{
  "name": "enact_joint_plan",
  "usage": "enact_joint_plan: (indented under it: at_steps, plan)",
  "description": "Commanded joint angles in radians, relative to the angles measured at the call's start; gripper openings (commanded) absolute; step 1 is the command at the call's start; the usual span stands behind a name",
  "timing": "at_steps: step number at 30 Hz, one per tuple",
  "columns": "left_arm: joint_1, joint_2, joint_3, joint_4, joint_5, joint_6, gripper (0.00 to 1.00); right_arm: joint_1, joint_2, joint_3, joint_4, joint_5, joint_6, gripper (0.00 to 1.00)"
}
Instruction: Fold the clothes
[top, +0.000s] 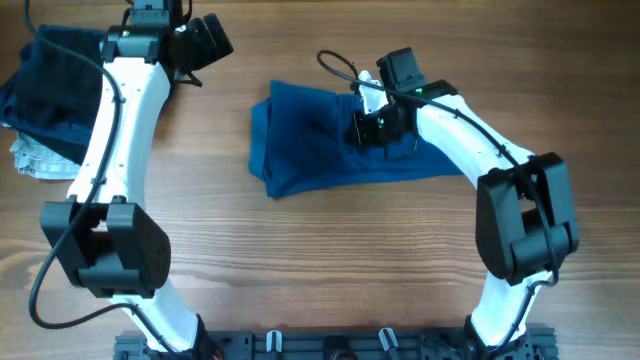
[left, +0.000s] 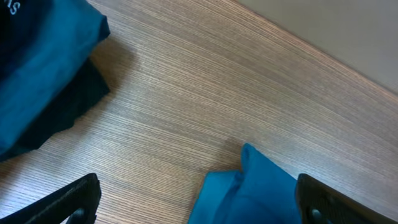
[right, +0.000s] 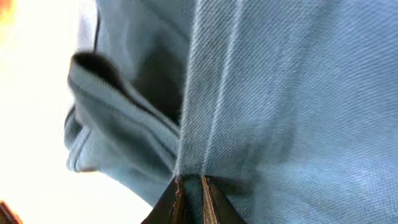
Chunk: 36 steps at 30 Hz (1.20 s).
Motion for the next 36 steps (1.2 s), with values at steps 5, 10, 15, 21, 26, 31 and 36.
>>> enact_joint_plan:
  at_steps: [5, 10, 15, 21, 26, 31, 36]
  plan:
    - [0.001, -0.002, 0.005, 0.002, -0.006, -0.006, 1.00, -0.057, -0.165, 0.076, 0.023, 0.021, -0.074, 0.12]
    - [0.001, -0.002, 0.005, 0.002, -0.006, -0.006, 1.00, -0.056, -0.113, 0.072, 0.070, 0.106, -0.013, 0.09]
    - [0.001, -0.002, 0.005, 0.002, -0.006, -0.006, 1.00, -0.055, 0.029, 0.071, 0.185, 0.106, 0.034, 0.09]
    - [0.001, -0.002, 0.005, 0.003, -0.006, -0.006, 1.00, -0.056, 0.188, 0.072, 0.327, 0.097, 0.082, 0.15]
    - [0.001, -0.002, 0.005, 0.003, -0.006, -0.006, 1.00, -0.056, 0.017, 0.102, 0.322, 0.035, 0.071, 0.19]
    - [0.001, -0.002, 0.005, 0.002, -0.006, -0.006, 1.00, -0.056, -0.164, 0.102, 0.120, 0.037, 0.080, 0.19]
    - [0.001, -0.002, 0.005, 0.002, -0.006, -0.006, 1.00, -0.050, -0.135, 0.044, -0.016, 0.038, 0.158, 0.17]
